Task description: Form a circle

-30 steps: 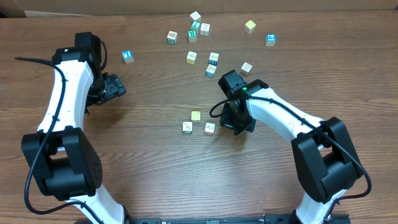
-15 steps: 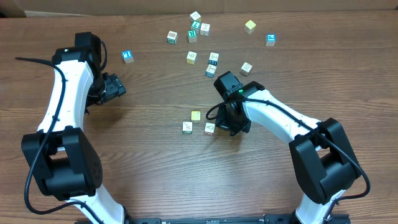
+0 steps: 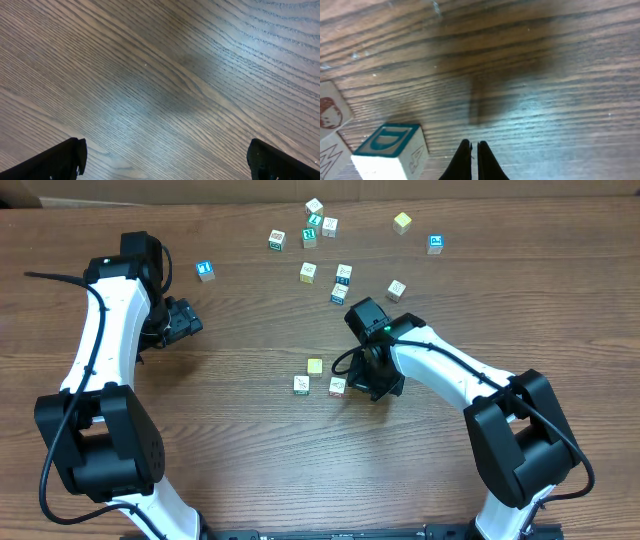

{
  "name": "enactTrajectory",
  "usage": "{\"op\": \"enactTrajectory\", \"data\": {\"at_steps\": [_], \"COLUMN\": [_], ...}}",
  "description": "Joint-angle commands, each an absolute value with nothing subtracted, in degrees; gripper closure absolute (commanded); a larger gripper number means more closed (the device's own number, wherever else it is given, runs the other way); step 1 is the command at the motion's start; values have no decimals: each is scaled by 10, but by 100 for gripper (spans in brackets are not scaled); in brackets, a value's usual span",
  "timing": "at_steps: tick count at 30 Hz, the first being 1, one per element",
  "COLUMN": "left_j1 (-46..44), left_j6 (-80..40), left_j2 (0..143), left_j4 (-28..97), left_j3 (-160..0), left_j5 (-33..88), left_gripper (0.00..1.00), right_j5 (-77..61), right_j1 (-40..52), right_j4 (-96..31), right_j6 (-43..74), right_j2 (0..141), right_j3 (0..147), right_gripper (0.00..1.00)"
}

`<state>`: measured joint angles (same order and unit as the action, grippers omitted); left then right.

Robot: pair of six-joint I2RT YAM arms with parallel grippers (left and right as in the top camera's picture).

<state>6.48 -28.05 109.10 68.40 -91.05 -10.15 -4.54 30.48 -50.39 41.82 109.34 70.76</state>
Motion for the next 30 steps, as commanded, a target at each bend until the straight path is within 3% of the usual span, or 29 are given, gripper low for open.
{"op": "enactTrajectory", "data": {"at_steps": [1, 9, 30], "left_j1": [65, 65, 65], "left_j6": [-270, -270, -270], "left_j2": [1081, 1081, 1081], "left_j4": [685, 685, 685], "left_j3": [-920, -920, -920], "left_j5": [-109, -109, -109], "left_gripper": [0, 0, 0], "right_j5": [-49, -108, -82], "right_j1": [310, 314, 325], "right_j4": [-495, -462, -412], "right_j6": [422, 423, 422], "right_j2": [1071, 1071, 1072], "right_j3": [695, 694, 694], "right_gripper": [96, 96, 92]}}
